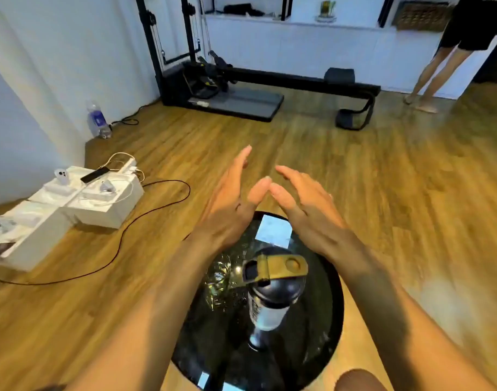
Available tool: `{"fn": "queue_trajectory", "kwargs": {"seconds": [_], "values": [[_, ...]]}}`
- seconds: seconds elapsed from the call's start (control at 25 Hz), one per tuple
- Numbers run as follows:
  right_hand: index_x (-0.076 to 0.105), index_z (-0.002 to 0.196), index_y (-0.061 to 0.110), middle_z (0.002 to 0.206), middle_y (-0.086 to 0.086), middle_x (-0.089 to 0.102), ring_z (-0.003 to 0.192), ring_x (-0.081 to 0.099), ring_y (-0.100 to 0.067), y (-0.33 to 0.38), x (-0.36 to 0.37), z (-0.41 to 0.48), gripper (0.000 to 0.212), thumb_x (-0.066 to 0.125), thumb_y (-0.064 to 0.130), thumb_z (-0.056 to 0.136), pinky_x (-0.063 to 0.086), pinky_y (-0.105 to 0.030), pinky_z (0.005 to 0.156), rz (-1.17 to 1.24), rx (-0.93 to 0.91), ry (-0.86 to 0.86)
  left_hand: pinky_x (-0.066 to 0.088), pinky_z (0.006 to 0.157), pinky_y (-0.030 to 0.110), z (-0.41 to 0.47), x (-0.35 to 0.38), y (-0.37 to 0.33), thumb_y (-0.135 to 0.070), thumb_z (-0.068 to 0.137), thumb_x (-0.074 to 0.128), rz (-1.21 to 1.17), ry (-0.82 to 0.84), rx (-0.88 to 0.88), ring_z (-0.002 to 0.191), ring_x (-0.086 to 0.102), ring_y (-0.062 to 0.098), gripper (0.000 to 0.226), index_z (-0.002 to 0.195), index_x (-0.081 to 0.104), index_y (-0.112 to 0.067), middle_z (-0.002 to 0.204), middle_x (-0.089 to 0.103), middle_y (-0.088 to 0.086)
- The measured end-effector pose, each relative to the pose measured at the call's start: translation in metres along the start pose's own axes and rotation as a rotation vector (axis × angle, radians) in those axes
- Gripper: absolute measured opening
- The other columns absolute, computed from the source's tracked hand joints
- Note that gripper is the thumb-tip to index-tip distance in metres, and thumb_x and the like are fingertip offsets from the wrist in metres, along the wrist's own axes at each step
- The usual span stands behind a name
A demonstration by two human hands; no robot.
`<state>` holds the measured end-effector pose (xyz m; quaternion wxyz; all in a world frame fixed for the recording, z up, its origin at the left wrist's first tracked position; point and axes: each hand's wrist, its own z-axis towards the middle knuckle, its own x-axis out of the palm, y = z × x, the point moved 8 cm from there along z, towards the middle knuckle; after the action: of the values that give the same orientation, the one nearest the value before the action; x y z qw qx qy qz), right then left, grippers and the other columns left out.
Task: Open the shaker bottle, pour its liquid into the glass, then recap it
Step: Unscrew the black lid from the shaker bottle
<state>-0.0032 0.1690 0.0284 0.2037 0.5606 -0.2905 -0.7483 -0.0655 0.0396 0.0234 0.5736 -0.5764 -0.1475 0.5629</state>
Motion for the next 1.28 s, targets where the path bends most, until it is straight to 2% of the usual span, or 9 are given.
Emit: {"fn": "queue_trajectory", "kwargs": {"seconds": [0.12,0.28,0.44,0.6,0.8,0.92,1.0,1.08,1.28], "values": [[0.037,0.149,0.034,0.155,0.009,0.039,0.145,0.029,-0.014,-0.02,0.041,-0.045,0.059,0.031,0.062,0.098,0.016,-0.032,0.106,-0.034,0.043,0.088,0.03,0.116,0.045,-0.053,0.025,0.034,-0.068,0.087,0.039,-0.027,0.028,-0.106,0.141,0.033,0.008,0.071,0.15,0.023,-0.041,0.157,0.035,-0.003],[0.036,0.151,0.031,0.156,0.005,0.039,0.144,0.03,-0.021,-0.035,0.079,-0.08,0.067,0.028,0.068,0.095,0.025,-0.047,0.113,-0.224,0.025,0.215,0.035,0.113,0.045,-0.112,0.051,0.072,-0.046,0.086,0.038,-0.045,0.058,-0.215,0.138,0.04,0.014,0.066,0.15,0.028,-0.037,0.15,0.044,-0.002],[0.025,0.155,0.032,0.156,0.0,0.035,0.142,0.029,-0.029,-0.039,0.096,-0.073,0.08,0.032,0.076,0.088,0.034,-0.056,0.106,-0.433,0.105,0.272,0.045,0.1,0.026,-0.145,0.082,0.1,-0.014,0.088,0.059,-0.206,0.136,-0.328,0.116,0.054,0.01,0.072,0.15,0.027,-0.032,0.13,0.055,-0.011],[0.037,0.147,0.037,0.148,0.002,0.042,0.136,0.032,-0.029,-0.038,0.105,-0.068,0.066,0.04,0.069,0.089,0.042,-0.052,0.099,-0.49,0.242,0.186,0.05,0.095,0.022,-0.143,0.099,0.126,-0.033,0.062,0.09,-0.223,0.111,-0.329,0.112,0.058,-0.007,0.081,0.128,0.044,-0.038,0.119,0.064,-0.019],[0.062,0.124,0.046,0.138,0.023,0.055,0.131,0.039,-0.011,-0.02,0.1,-0.064,0.038,0.057,0.046,0.086,0.037,-0.046,0.105,-0.318,-0.06,0.303,0.053,0.086,0.023,-0.134,0.108,0.141,-0.04,0.051,0.092,-0.177,0.021,-0.297,0.099,0.062,-0.004,0.084,0.121,0.048,-0.031,0.105,0.067,-0.015],[0.042,0.143,0.047,0.156,0.01,0.036,0.143,0.028,-0.02,-0.025,0.098,-0.063,0.053,0.046,0.058,0.092,0.031,-0.054,0.11,-0.55,0.027,0.46,0.047,0.085,0.012,-0.133,0.109,0.142,-0.037,0.054,0.09,-0.21,-0.002,-0.271,0.105,0.059,-0.006,0.088,0.129,0.044,-0.03,0.111,0.063,-0.019],[0.027,0.152,0.036,0.154,-0.007,0.031,0.138,0.034,-0.035,-0.029,0.087,-0.066,0.077,0.026,0.078,0.088,0.037,-0.054,0.105,-0.698,0.226,0.441,0.048,0.088,0.02,-0.132,0.11,0.142,-0.041,0.055,0.089,-0.205,-0.025,-0.25,0.107,0.059,-0.001,0.084,0.125,0.044,-0.029,0.113,0.062,-0.017],[0.041,0.146,0.021,0.143,-0.019,0.043,0.129,0.046,-0.04,-0.029,0.079,-0.06,0.09,0.018,0.083,0.085,0.04,-0.049,0.097,-0.707,0.373,0.355,0.052,0.089,0.034,-0.133,0.113,0.144,-0.044,0.055,0.088,-0.191,-0.043,-0.245,0.108,0.06,0.006,0.079,0.119,0.043,-0.03,0.112,0.063,-0.013],[0.043,0.142,0.01,0.143,-0.017,0.05,0.129,0.048,-0.035,-0.006,0.085,-0.044,0.063,0.06,0.046,0.093,0.041,-0.038,0.1,-0.667,0.213,0.518,0.053,0.086,0.038,-0.138,0.111,0.138,-0.045,0.055,0.087,-0.161,-0.067,-0.212,0.106,0.061,0.01,0.08,0.12,0.041,-0.033,0.113,0.061,-0.011]]}}
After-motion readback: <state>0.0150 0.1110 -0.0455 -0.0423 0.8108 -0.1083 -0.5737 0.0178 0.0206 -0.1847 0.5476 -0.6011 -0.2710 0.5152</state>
